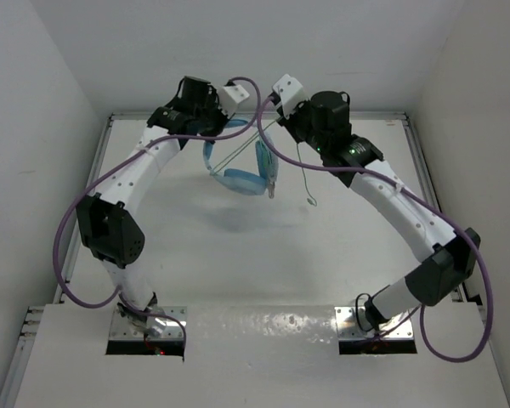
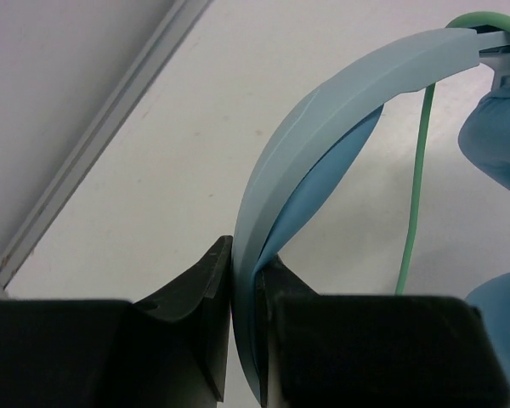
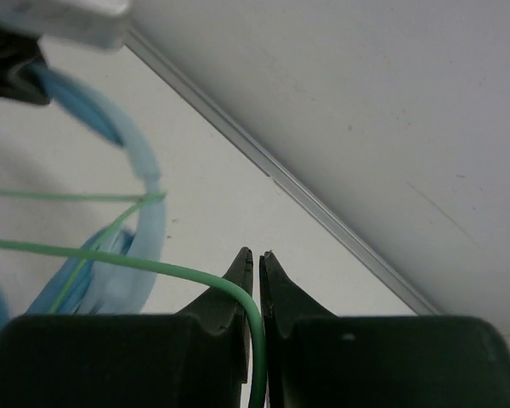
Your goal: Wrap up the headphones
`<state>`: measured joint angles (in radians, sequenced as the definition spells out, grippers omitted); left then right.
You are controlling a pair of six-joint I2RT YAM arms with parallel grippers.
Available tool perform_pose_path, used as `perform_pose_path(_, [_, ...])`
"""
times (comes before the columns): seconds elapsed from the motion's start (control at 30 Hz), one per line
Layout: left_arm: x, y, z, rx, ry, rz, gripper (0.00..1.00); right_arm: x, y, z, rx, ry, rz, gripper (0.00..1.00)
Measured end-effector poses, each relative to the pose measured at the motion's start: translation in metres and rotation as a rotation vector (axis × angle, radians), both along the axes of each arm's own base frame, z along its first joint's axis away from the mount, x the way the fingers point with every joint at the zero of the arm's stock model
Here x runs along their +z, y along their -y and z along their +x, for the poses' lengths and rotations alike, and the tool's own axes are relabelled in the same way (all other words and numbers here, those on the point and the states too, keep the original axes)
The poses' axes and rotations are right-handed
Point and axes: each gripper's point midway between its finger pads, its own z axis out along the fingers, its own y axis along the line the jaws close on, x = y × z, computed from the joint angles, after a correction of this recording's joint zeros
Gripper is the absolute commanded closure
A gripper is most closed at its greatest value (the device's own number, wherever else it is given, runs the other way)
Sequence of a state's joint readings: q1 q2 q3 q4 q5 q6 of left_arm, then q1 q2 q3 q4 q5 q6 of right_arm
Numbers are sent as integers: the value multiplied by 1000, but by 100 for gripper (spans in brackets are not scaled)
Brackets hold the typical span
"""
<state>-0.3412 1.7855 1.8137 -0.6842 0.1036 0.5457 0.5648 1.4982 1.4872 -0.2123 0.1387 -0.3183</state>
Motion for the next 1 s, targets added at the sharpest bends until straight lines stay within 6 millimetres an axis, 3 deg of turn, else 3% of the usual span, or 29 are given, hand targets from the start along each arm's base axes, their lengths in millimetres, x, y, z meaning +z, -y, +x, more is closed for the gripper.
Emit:
perform_pose_path(0.17, [-1,40,-28,-177,-36,-12,100,-19,20,40,-39,-45,11,100])
perform_pose_path(0.33, [18,54,-35,-236,-21,-58,100,-62,39,66,-79,-150,39,100])
perform_pose_path(0.43, [30,53,-37,-238,2,-66,100,-72,41,69,-85,-168,82,100])
perform_pose_path(0.73, [44,54,-44,-246,-6,-85,100,-64,31,73,-36,-145,204,98])
perform_pose_path(0.87, [72,61,-54,-248,-8,-164,100,-79,26,68,52,-175,275,87])
perform_pose_path(1.0, [108,65,-62,-230,6,-256,100,-100,0,48,204,-232,416,84])
